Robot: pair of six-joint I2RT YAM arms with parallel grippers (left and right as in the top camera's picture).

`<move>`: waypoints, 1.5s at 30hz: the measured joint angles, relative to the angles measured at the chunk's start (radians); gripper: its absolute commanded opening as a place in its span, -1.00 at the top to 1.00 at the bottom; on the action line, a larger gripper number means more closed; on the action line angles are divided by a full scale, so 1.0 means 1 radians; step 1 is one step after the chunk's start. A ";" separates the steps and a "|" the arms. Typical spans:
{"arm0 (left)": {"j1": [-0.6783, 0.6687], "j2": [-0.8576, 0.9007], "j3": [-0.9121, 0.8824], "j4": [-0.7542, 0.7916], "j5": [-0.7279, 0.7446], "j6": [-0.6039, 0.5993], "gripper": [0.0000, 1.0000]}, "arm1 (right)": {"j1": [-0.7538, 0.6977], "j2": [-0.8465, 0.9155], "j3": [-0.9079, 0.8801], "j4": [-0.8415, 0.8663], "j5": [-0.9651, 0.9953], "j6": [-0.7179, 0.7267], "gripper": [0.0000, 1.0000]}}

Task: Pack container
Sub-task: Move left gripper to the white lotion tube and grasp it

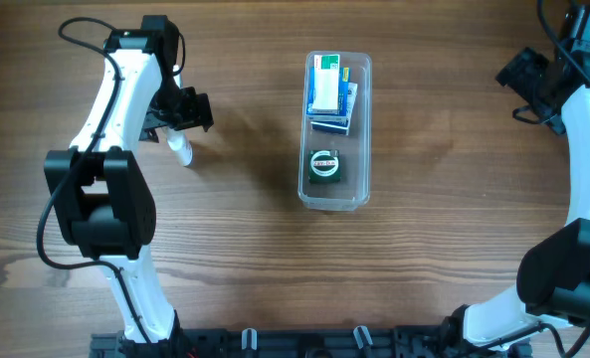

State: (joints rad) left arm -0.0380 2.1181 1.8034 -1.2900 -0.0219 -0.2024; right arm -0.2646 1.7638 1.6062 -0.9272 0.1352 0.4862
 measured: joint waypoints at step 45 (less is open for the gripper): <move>0.000 0.000 0.000 -0.018 -0.007 0.002 0.24 | 0.000 0.000 0.000 0.000 0.000 0.000 -0.99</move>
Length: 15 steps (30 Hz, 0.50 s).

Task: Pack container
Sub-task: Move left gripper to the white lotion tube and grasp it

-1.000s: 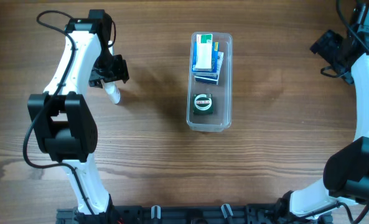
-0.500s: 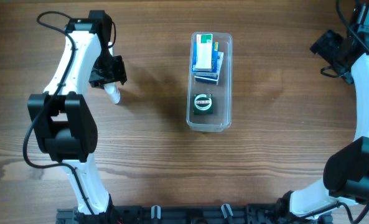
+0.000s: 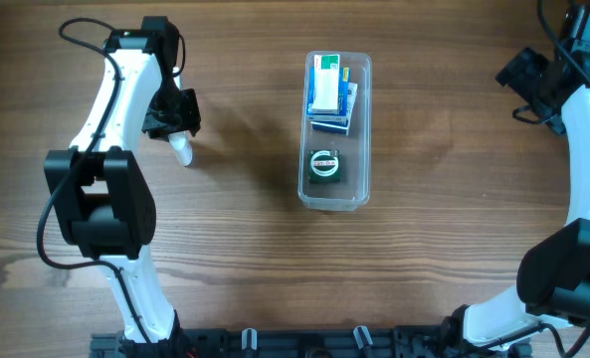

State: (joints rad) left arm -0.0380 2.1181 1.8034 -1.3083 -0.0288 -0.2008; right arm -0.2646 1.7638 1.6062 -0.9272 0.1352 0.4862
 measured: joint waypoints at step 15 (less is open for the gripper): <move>0.000 0.000 0.000 0.000 -0.003 -0.003 0.36 | 0.000 0.000 0.000 0.000 0.000 0.000 -1.00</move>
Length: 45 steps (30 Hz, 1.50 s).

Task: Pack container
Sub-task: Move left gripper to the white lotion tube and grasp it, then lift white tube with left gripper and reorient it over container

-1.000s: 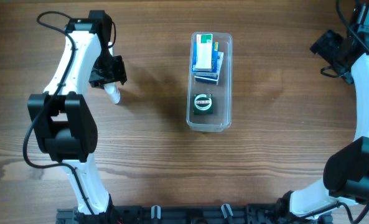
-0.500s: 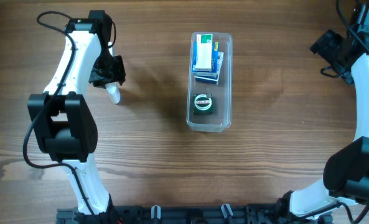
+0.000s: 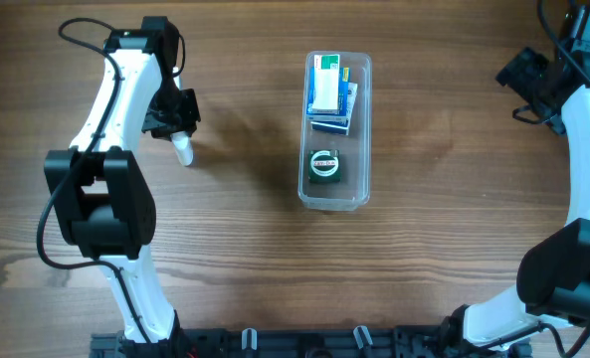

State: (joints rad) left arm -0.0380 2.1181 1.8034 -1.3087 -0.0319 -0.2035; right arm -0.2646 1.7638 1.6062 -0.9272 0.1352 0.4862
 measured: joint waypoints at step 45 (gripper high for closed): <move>-0.630 -0.394 0.103 0.015 0.058 -0.177 0.35 | 0.000 0.000 0.000 0.000 0.000 0.000 -1.00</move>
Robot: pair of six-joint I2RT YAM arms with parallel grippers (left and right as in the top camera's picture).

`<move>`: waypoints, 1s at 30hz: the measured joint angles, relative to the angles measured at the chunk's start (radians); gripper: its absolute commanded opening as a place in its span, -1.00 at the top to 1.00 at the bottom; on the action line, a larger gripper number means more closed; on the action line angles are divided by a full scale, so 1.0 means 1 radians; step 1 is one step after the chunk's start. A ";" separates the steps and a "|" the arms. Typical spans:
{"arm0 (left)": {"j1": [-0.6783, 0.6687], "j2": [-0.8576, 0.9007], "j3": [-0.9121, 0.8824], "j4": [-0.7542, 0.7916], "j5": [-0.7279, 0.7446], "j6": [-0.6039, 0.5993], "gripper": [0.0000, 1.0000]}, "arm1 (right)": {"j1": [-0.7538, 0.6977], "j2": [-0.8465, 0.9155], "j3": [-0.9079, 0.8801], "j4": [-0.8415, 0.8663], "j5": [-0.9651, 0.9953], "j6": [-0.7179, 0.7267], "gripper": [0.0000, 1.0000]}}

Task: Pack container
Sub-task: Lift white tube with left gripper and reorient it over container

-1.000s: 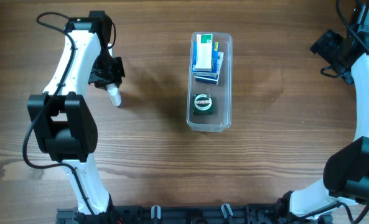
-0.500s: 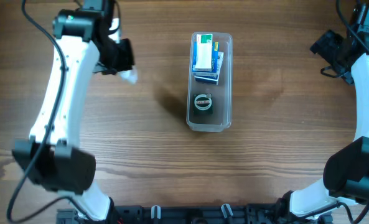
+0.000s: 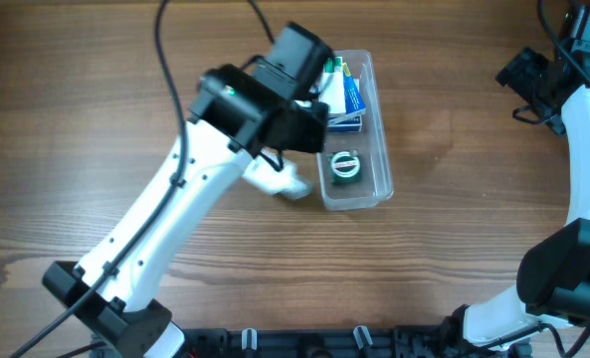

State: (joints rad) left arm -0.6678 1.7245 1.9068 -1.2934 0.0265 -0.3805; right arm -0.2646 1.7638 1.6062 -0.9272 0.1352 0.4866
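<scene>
A clear plastic container [image 3: 378, 149] lies tilted at the table's middle, its near end swung to the right. Blue and white boxes [image 3: 347, 97] fill its far end, and a round green tape measure [image 3: 345, 164] lies nearer. My left arm reaches across to the container's left wall, its dark gripper [image 3: 296, 139] mostly hiding its own fingers. A white bottle [image 3: 283, 182] sticks out from under the gripper, just outside the container's left wall, apparently held. My right gripper [image 3: 529, 78] sits at the far right edge, too dark to read.
The right arm [image 3: 585, 149] runs along the table's right edge. The left arm's white link [image 3: 165, 219] crosses the left half of the wooden table [image 3: 454, 249] diagonally. Cables hang over the far left.
My left arm has moved from the far left to the container. The white bottle has come with it and is now beside the container's left wall. The container stands tilted, its near end shifted right.
My left gripper stood with wide fingers over the white bottle at the table's left. It then sat narrower on the bottle and stayed there. Now the bottle is at the container, which has been pushed askew. The right arm has not moved.
</scene>
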 measured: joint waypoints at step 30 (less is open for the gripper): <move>0.074 0.085 -0.237 -0.222 -0.113 -0.579 -1.00 | 0.000 0.000 0.000 0.000 0.000 0.000 -1.00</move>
State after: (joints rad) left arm -0.5938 1.8095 1.6699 -1.5158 -0.0860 -0.9596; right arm -0.2646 1.7638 1.6062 -0.9272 0.1352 0.4862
